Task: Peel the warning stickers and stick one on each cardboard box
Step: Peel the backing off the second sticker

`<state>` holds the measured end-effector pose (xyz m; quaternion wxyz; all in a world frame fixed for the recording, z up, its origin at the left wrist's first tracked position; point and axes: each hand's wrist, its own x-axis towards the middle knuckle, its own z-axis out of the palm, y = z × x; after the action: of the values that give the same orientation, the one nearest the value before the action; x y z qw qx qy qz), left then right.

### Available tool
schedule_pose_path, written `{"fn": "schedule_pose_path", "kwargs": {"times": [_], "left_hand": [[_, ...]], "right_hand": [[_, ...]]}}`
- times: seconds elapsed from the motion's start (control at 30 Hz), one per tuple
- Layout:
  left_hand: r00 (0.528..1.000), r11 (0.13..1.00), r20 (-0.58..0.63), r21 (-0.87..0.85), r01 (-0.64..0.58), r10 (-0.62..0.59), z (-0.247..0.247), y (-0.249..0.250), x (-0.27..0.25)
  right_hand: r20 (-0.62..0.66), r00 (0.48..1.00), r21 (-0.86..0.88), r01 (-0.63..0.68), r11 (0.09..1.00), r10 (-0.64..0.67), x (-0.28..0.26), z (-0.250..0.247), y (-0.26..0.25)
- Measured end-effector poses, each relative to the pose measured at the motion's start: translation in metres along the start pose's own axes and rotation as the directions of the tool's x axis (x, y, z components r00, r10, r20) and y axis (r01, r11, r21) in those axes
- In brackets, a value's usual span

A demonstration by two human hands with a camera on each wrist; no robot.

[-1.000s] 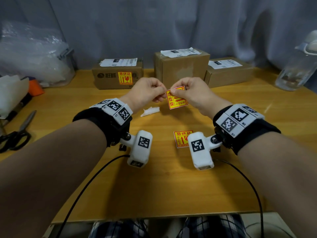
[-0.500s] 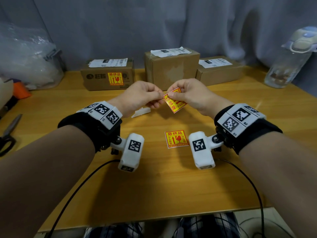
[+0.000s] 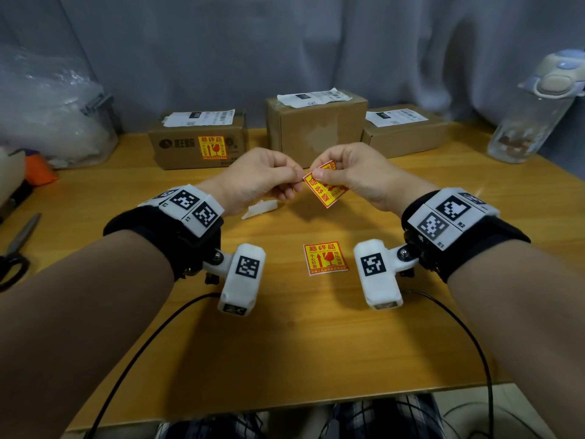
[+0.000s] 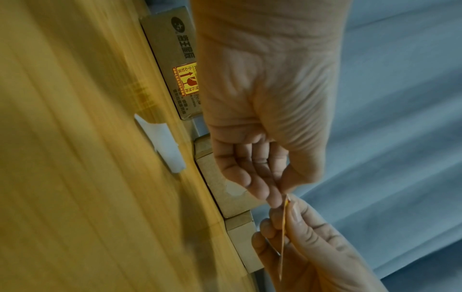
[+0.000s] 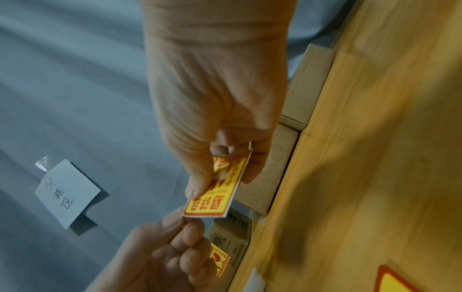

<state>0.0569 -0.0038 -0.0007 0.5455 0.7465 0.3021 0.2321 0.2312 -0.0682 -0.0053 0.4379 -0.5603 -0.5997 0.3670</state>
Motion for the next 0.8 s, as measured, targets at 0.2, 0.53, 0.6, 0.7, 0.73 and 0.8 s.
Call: {"fn": "schedule_pose_path", "kwargs": {"times": [0.2, 0.53, 0.6, 0.7, 0.73, 0.8], "left_hand": [[1.000, 1.000, 0.011, 0.015, -0.001, 0.000, -0.001, 0.000, -0.002], [1.000, 0.999, 0.019, -0.031, -0.012, 0.013, 0.000, 0.000, -0.004], [1.000, 0.998, 0.009, -0.057, -0.021, 0.021, 0.000, -0.002, -0.004], [1.000, 0.994, -0.006, -0.103, -0.027, 0.027, 0.001, -0.004, -0.002], [1.000, 0.993, -0.013, -0.113, -0.029, 0.028, 0.001, -0.005, -0.002], [0.999, 0.992, -0.030, -0.121, -0.036, 0.033, 0.002, -0.005, -0.002]], "right_hand": [[0.020, 1.000, 0.001, -0.003, 1.000, 0.003, 0.000, 0.002, -0.002], [0.005, 0.999, 0.005, 0.032, 0.999, -0.032, 0.003, 0.006, -0.001], [-0.036, 0.999, 0.037, 0.028, 0.999, -0.026, 0.004, 0.008, 0.000], [-0.159, 0.987, -0.005, 0.013, 1.000, -0.013, 0.006, 0.010, 0.004], [-0.210, 0.978, -0.054, 0.009, 0.998, -0.020, 0.006, 0.011, 0.005], [-0.237, 0.971, -0.101, 0.008, 0.995, -0.032, 0.005, 0.013, 0.004]]}}
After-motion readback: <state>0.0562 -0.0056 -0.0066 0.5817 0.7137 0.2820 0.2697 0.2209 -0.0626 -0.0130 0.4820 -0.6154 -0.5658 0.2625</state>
